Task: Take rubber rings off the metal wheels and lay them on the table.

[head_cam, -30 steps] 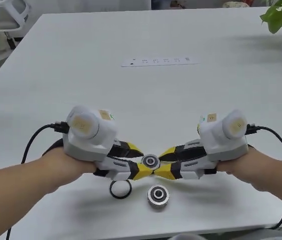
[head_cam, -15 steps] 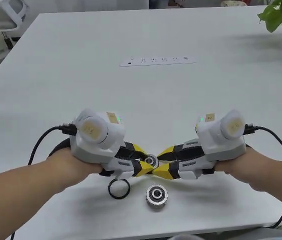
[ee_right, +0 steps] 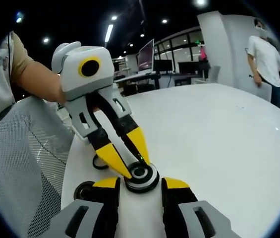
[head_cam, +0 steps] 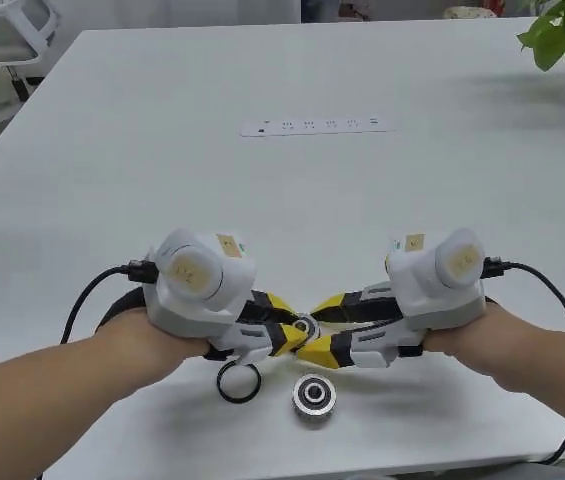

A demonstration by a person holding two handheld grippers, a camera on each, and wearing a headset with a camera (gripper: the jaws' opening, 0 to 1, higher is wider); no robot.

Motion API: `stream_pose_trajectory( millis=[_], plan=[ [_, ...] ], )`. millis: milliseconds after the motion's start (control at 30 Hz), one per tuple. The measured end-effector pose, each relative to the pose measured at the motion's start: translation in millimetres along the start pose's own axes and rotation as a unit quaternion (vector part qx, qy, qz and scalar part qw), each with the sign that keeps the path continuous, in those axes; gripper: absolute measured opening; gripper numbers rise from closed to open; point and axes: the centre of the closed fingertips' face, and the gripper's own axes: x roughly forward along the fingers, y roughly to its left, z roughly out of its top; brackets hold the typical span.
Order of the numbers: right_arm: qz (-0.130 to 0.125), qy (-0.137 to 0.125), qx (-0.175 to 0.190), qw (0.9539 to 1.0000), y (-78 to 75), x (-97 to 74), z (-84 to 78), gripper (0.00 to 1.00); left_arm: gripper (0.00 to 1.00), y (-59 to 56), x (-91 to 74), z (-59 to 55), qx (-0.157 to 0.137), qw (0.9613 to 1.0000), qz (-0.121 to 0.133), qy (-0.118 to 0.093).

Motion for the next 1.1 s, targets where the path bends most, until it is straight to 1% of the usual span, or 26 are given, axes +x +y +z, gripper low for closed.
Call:
stream_pose_trajectory(
  millis=[100,200,367,800,1100],
  plan=[
    [-0.002,0.006,-0.006,1.0,0.0,0.7,-0.4,0.29,0.13,-0.4,-0.7,-0.5,-0.003,1.0,0.005,-0.002],
    [0.0,0.007,-0.005,1.0,0.5,-1.0,-0.9,0.26,0.13,-0.9,-1.1,-0.7,-0.004,1.0,0.008,-0.004],
    [-0.001,0.011,-0.012,0.9999,1.6,-3.9,-2.3,0.24,0.13,-2.0,-1.2,-0.9,0.001,0.9999,0.01,-0.002],
    [-0.003,0.02,-0.027,0.9994,2.0,-10.2,-6.9,0.18,0.13,-2.2,-0.6,-1.1,-0.003,0.9999,0.015,-0.003],
    [-0.004,0.025,-0.035,0.9991,2.6,-10.6,-7.7,0.17,0.13,-3.4,-0.4,-1.1,-0.007,0.9998,0.017,-0.006]
  ],
)
